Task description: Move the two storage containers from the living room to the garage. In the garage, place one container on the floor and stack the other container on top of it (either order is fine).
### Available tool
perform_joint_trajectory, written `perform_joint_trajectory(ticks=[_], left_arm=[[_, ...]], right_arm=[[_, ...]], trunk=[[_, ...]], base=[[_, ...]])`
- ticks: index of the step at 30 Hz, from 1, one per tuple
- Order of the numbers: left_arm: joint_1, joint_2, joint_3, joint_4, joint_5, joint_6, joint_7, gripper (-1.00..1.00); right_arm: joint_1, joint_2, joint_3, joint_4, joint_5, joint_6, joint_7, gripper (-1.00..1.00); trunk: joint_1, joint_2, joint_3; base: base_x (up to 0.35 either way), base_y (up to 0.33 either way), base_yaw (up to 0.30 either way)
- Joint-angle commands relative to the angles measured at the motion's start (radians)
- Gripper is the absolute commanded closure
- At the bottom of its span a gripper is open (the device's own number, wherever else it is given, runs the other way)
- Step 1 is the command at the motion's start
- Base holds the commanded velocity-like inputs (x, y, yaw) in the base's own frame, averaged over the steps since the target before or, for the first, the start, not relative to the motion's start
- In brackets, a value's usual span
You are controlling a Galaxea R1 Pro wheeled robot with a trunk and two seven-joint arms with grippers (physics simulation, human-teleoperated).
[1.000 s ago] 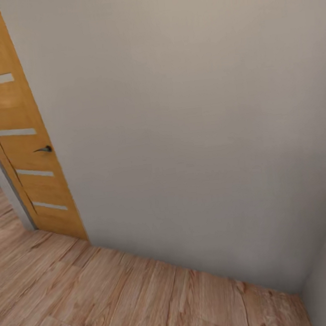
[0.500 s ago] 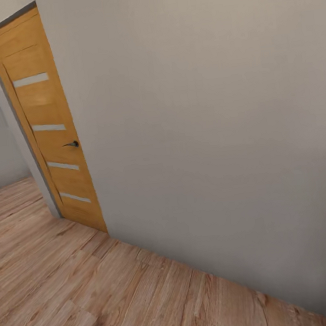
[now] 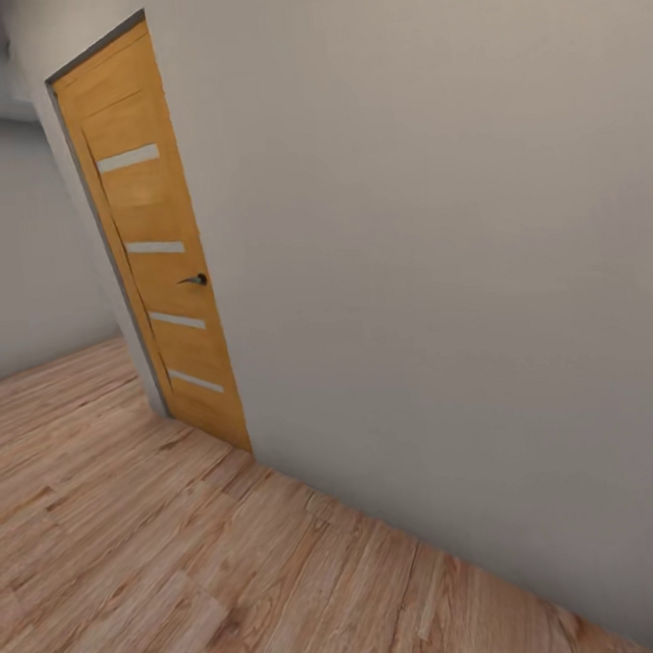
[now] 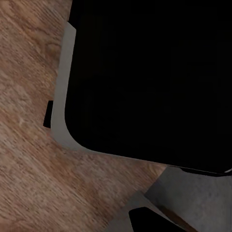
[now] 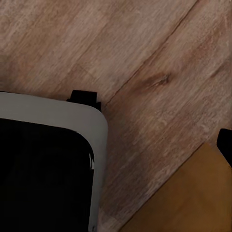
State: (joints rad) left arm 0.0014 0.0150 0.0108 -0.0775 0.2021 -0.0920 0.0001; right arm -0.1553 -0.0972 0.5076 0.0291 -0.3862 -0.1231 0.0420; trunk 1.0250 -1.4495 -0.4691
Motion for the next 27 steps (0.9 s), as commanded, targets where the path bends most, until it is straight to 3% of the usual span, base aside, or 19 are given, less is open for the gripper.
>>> perform_joint_trajectory(ticks=[1, 13, 27], left_arm=[[0.000, -0.001, 0.000, -0.001, 0.006, -0.002, 0.000, -1.00], [0.000, -0.002, -0.002, -0.001, 0.006, -0.002, 0.000, -1.00], [0.000, 0.000, -0.002, -0.001, 0.007, -0.002, 0.000, -1.00]], right_arm=[[-0.001, -0.002, 0.008, 0.003, -0.010, -0.006, 0.004, -1.00], [-0.001, -0.012, 0.015, 0.003, -0.008, -0.005, 0.004, -1.00], [-0.001, -0.012, 0.016, 0.003, -0.008, -0.006, 0.004, -1.00]], trunk=[[0.000, 0.000, -0.001], [0.000, 0.000, -0.001], [0.000, 0.000, -0.001]], base=[[0.000, 0.000, 0.270], [0.011, 0.000, 0.269], [0.187, 0.000, 0.269]])
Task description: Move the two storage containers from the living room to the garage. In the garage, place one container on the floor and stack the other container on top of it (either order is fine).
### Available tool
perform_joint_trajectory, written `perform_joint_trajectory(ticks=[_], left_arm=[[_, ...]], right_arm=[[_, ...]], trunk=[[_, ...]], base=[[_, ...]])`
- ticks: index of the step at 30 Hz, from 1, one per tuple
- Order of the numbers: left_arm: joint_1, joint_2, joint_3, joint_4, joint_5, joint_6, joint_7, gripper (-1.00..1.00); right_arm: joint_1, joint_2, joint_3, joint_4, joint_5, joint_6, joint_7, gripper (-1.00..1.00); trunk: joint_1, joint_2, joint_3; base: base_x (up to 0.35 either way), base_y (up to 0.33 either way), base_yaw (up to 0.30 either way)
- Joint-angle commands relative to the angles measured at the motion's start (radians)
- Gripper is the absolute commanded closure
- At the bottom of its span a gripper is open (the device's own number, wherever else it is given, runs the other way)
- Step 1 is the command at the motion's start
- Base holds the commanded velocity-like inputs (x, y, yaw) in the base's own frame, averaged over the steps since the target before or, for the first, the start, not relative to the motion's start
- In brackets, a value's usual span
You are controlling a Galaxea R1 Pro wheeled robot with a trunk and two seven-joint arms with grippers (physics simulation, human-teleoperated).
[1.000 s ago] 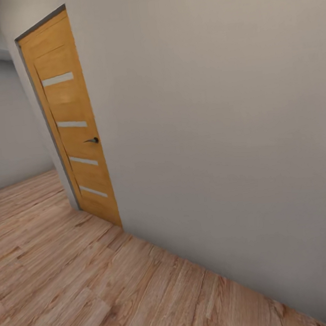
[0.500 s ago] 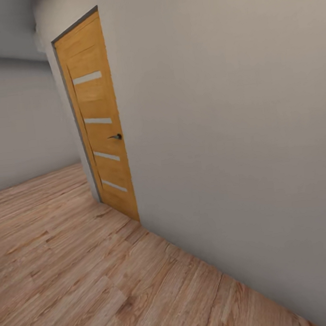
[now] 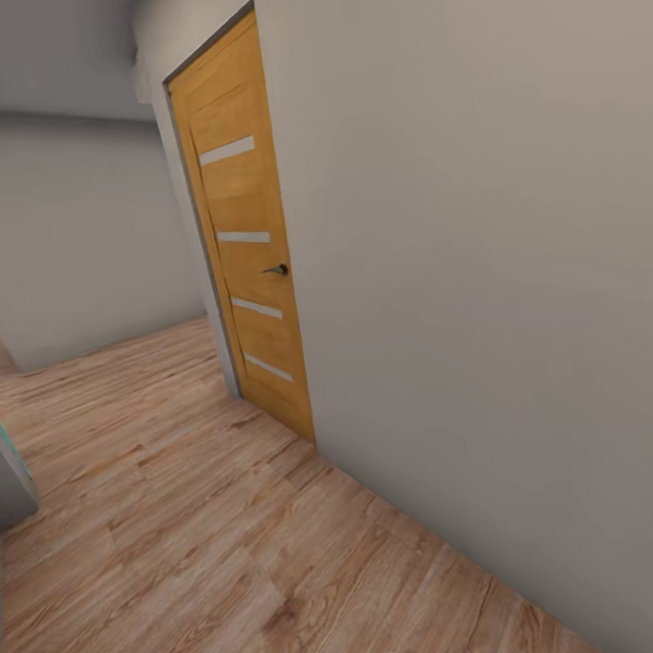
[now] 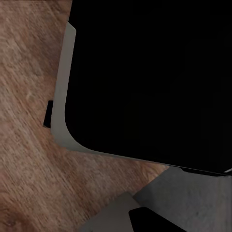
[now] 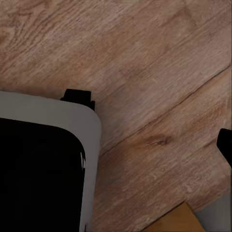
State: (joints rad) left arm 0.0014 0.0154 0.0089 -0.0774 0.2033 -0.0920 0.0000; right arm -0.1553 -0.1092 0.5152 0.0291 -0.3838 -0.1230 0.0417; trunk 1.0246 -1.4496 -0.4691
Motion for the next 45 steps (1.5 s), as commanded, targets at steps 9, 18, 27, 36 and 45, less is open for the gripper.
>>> perform_joint_trajectory(ticks=[9, 18, 27, 36, 45], left_arm=[[0.000, 0.001, 0.002, -0.001, 0.005, -0.002, 0.000, -1.00], [0.000, 0.001, 0.001, 0.000, 0.005, -0.002, 0.000, -1.00], [0.000, 0.001, 0.002, 0.000, 0.005, -0.002, 0.000, -1.00], [0.000, 0.001, 0.000, 0.001, 0.005, -0.002, 0.000, -1.00], [0.000, 0.001, 0.000, 0.001, 0.005, -0.002, 0.000, -1.00]], right_arm=[[-0.001, 0.002, 0.009, 0.003, -0.010, -0.004, 0.005, -1.00], [-0.001, 0.001, 0.009, 0.003, -0.010, -0.005, 0.004, -1.00], [-0.001, 0.000, 0.008, 0.003, -0.012, -0.005, 0.004, -1.00], [-0.001, 0.001, 0.008, 0.003, -0.012, -0.005, 0.004, -1.00], [-0.001, 0.001, 0.008, 0.003, -0.012, -0.004, 0.004, -1.00]], trunk=[[0.000, 0.000, -0.001], [0.000, 0.000, -0.001], [0.000, 0.000, -0.001], [0.000, 0.000, -0.001], [0.000, 0.000, -0.001]], base=[[0.209, 0.000, 0.270], [0.233, 0.000, 0.270], [0.255, 0.000, 0.269], [0.307, 0.000, 0.252], [0.320, 0.000, 0.236]])
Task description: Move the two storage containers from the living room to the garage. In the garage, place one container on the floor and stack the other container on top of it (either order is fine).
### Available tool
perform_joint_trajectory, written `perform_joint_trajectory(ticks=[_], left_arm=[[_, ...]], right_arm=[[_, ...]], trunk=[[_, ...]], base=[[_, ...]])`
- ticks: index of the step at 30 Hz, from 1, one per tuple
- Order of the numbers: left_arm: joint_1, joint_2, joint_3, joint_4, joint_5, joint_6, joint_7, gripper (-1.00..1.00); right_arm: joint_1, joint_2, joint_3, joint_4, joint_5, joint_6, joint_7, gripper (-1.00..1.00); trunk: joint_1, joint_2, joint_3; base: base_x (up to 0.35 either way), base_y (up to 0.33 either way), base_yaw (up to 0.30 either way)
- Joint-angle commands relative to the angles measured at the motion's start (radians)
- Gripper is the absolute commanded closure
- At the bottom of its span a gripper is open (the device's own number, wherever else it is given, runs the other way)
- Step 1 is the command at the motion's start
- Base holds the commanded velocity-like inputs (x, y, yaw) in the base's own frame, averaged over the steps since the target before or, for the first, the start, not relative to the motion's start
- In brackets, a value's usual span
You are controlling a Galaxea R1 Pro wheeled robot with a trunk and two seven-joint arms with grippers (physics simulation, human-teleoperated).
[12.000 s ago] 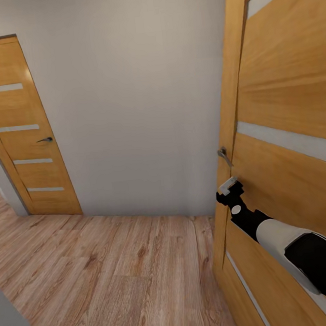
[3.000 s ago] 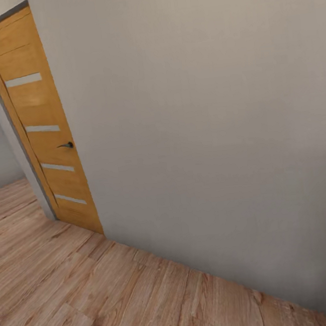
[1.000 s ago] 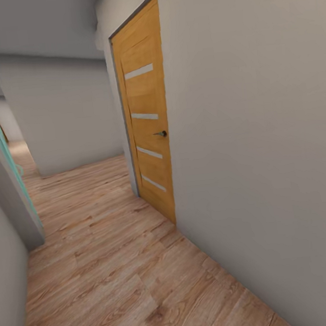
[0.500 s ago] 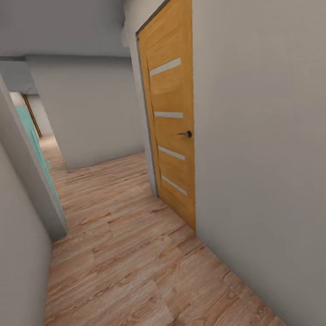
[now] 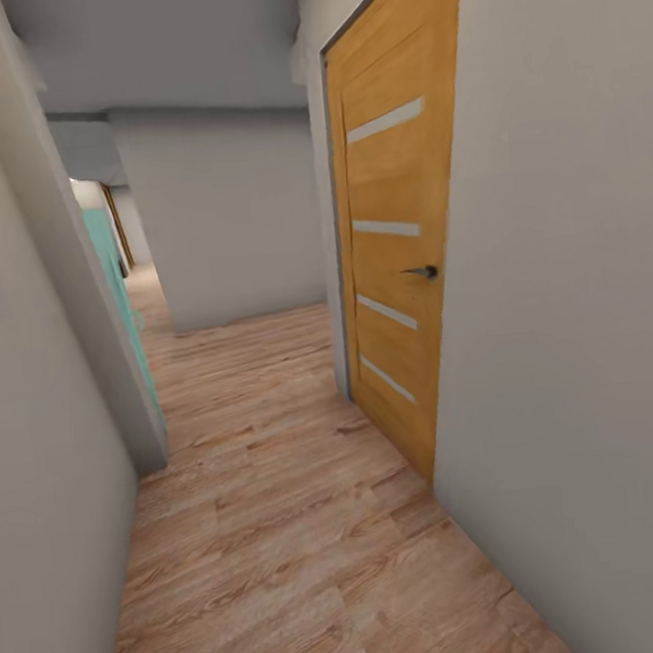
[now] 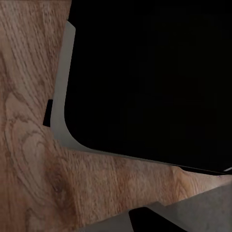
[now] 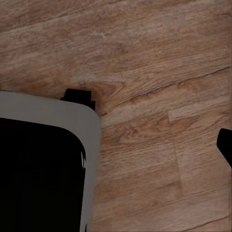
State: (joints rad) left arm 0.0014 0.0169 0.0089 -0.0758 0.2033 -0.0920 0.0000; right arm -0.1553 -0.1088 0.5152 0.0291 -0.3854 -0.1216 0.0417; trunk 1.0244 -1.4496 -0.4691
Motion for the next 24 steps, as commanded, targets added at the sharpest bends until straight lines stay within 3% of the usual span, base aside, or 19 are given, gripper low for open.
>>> perform_joint_trajectory(ticks=[1, 24], left_arm=[[0.000, 0.000, 0.000, -0.001, 0.005, -0.002, 0.000, -1.00], [0.000, 0.000, -0.001, 0.000, 0.007, 0.000, 0.000, -1.00]], right_arm=[[-0.001, 0.000, 0.008, 0.003, -0.010, -0.006, 0.004, -1.00], [-0.001, 0.002, 0.008, 0.004, -0.012, -0.005, 0.004, -1.00]], trunk=[[0.001, 0.000, -0.001], [0.001, 0.000, -0.001]], base=[[0.320, 0.000, 0.233], [0.320, 0.000, 0.198]])
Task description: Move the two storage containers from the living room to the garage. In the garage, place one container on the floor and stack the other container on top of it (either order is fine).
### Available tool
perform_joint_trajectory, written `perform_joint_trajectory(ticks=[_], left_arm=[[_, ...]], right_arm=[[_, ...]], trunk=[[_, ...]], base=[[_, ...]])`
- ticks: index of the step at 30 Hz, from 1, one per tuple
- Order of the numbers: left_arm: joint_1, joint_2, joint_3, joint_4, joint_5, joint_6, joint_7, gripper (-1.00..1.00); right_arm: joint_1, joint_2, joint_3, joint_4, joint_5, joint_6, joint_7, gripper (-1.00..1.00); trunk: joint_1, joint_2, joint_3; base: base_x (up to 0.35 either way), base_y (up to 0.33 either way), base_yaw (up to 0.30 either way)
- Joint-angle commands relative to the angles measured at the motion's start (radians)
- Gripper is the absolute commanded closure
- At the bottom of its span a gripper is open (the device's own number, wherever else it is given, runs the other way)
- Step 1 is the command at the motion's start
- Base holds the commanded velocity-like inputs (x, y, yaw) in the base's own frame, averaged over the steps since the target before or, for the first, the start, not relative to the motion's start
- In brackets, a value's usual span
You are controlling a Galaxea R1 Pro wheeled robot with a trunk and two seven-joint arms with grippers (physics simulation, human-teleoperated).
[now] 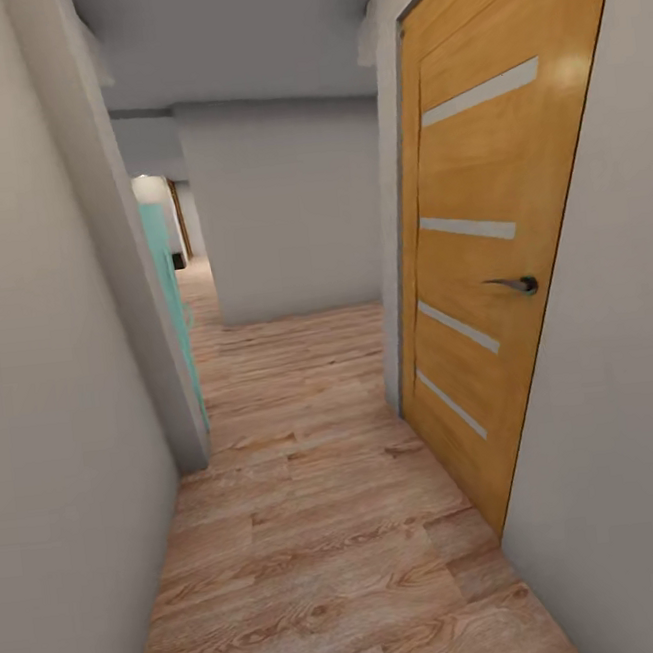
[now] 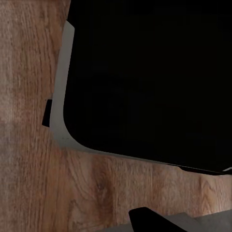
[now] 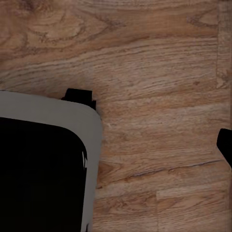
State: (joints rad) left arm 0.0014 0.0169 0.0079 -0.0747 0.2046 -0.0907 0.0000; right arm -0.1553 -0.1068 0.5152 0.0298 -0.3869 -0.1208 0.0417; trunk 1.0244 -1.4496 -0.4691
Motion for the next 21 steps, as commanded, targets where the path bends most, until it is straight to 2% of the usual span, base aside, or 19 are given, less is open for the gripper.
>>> perform_joint_trajectory(ticks=[1, 9, 21], left_arm=[[0.000, 0.000, 0.000, -0.001, 0.005, -0.002, 0.000, -1.00], [0.000, 0.000, 0.000, 0.001, 0.006, -0.001, 0.000, -1.00], [0.000, 0.000, 0.000, 0.002, 0.006, 0.000, 0.000, -1.00]], right_arm=[[-0.001, 0.000, 0.008, 0.003, -0.010, -0.006, 0.004, -1.00], [-0.001, 0.002, 0.008, 0.003, -0.010, -0.006, 0.004, -1.00], [-0.001, 0.003, 0.007, 0.002, -0.013, -0.008, 0.006, -1.00]], trunk=[[0.001, 0.000, -0.001], [0.001, 0.000, -0.001], [0.001, 0.000, -0.001]], base=[[0.320, 0.000, 0.183], [0.320, 0.000, 0.154], [0.320, -0.033, 0.011]])
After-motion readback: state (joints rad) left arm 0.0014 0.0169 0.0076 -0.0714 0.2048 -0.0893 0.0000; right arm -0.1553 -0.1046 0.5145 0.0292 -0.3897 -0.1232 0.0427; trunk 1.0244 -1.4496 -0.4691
